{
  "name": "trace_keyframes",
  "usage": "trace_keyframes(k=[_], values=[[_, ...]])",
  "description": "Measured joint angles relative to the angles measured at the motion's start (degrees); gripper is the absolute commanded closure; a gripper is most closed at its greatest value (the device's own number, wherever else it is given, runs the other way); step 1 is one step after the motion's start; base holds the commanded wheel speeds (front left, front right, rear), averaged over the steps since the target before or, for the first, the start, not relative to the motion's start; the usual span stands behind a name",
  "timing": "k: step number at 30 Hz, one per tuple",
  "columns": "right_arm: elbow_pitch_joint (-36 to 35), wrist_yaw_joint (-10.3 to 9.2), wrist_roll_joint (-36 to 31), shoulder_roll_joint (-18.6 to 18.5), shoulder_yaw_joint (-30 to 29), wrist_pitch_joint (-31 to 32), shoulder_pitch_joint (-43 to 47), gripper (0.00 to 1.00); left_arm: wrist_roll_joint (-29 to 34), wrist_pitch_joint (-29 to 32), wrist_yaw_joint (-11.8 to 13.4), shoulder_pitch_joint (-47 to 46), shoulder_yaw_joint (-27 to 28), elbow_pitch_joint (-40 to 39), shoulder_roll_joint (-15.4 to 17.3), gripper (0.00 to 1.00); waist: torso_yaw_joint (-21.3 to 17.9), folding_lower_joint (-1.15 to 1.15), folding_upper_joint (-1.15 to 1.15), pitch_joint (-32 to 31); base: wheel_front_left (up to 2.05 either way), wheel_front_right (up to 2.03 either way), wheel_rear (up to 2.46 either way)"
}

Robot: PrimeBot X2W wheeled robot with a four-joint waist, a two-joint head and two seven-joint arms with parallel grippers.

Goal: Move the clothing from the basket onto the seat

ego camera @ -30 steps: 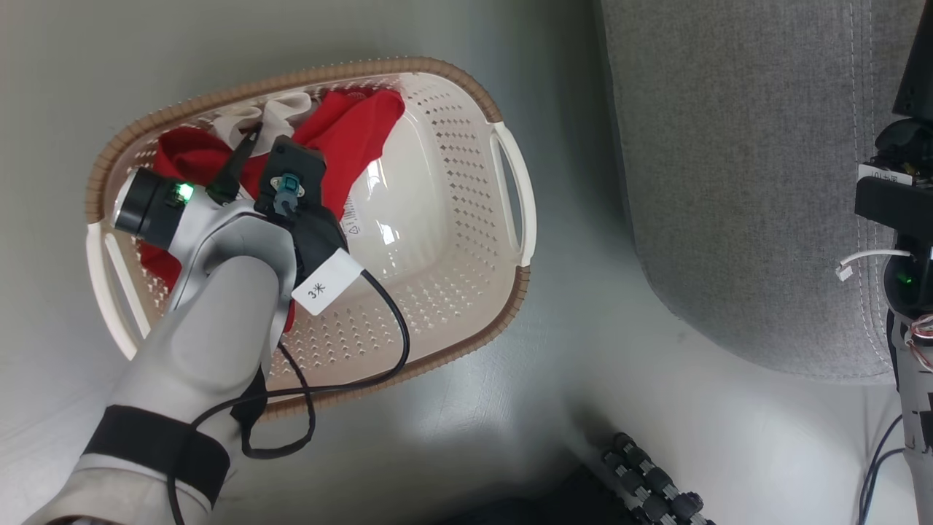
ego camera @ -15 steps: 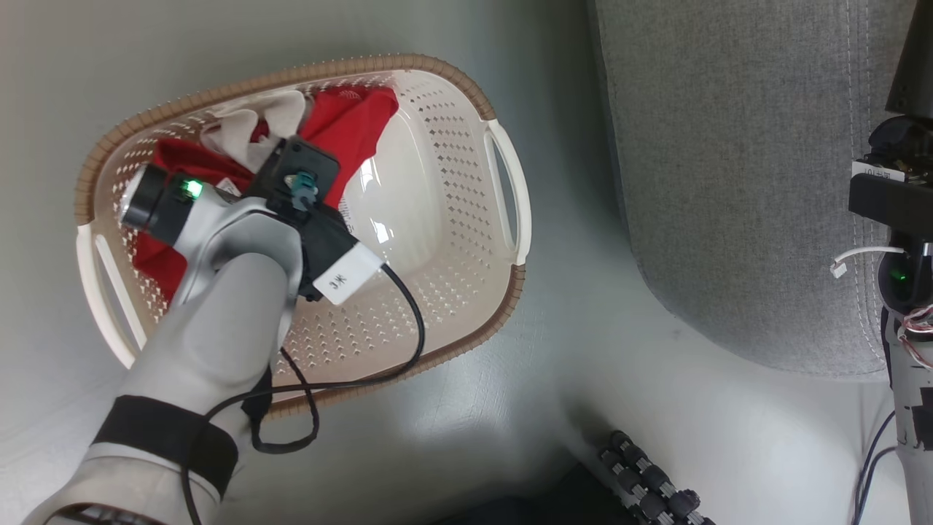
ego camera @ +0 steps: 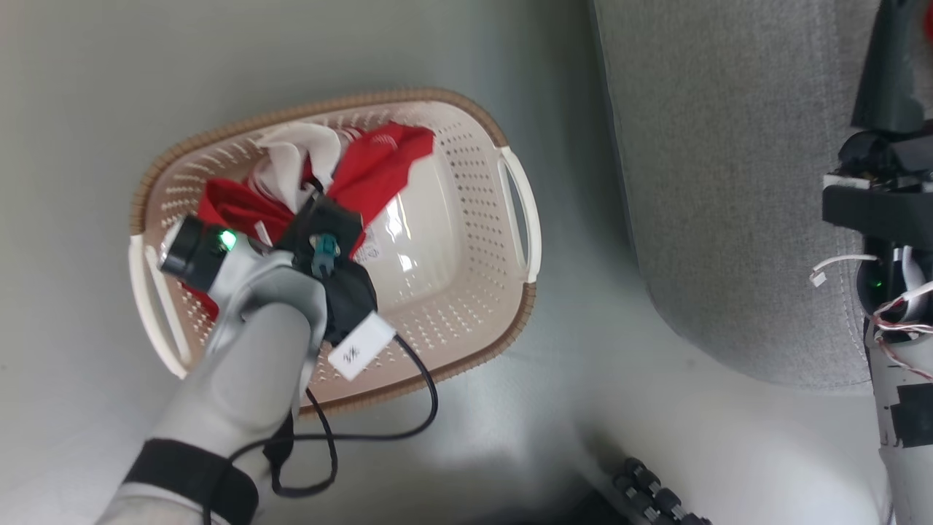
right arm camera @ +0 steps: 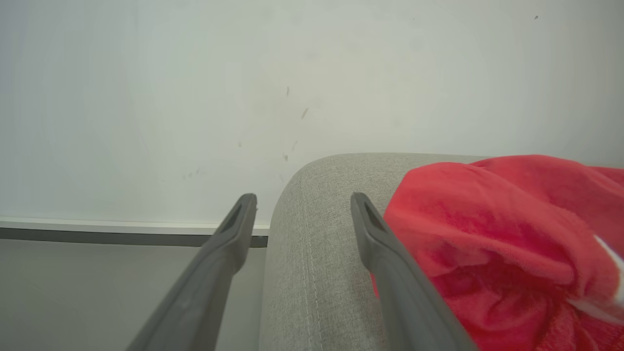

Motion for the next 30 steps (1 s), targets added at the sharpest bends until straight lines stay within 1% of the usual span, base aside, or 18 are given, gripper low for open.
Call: trace_keyframes(k=[5,7,13,16,18,24,30], values=[[2.2,0.24,-0.7,0.0,0.6,0.0,1.1,0.0,-1.9,-3.4,-0.5,2.8,-0.6,-1.6,-0.2,1.0,1.1,0.0,0.0,-2.9,0.0,0.0,0.0],[3.1,0.65,-1.0,0.0,0.7,0.0,1.5,0.0,-2.6,-4.3,-0.8,3.4,-0.9,-2.5,-0.3,1.0,1.6,0.0,0.0,-4.2,0.0,0.0,0.0],[6.6,1.15,-1.7,0.5,1.8,0.0,2.8,0.0,-7.2,-5.3,-2.6,5.4,-4.0,-9.9,-0.3,1.0,3.4,0.0,0.0,-9.1,0.0,0.0,0.0],[7.9,1.16,-1.9,0.5,1.9,0.0,4.0,0.0,-9.4,-5.4,-3.1,5.4,-4.8,-12.5,-0.3,1.0,4.2,0.0,0.0,-11.2,0.0,0.0,0.0],[10.2,1.23,-2.7,0.6,2.0,0.0,6.0,0.0,-10.2,-5.7,-4.1,5.4,-5.7,-15.2,-0.3,1.0,5.8,-0.01,0.0,-14.8,0.0,0.0,0.0],[13.2,1.49,-3.2,1.3,2.7,0.0,7.6,0.0,-12.1,-6.0,-5.6,5.3,-5.2,-16.8,-0.4,1.0,8.1,-0.01,0.0,-20.0,0.0,0.0,0.0],[16.3,1.72,-3.5,2.2,3.7,0.0,9.0,0.0,-14.5,-6.1,-7.2,5.5,-2.8,-17.7,-0.5,1.0,9.9,0.0,0.0,-25.4,0.0,0.0,0.0]])
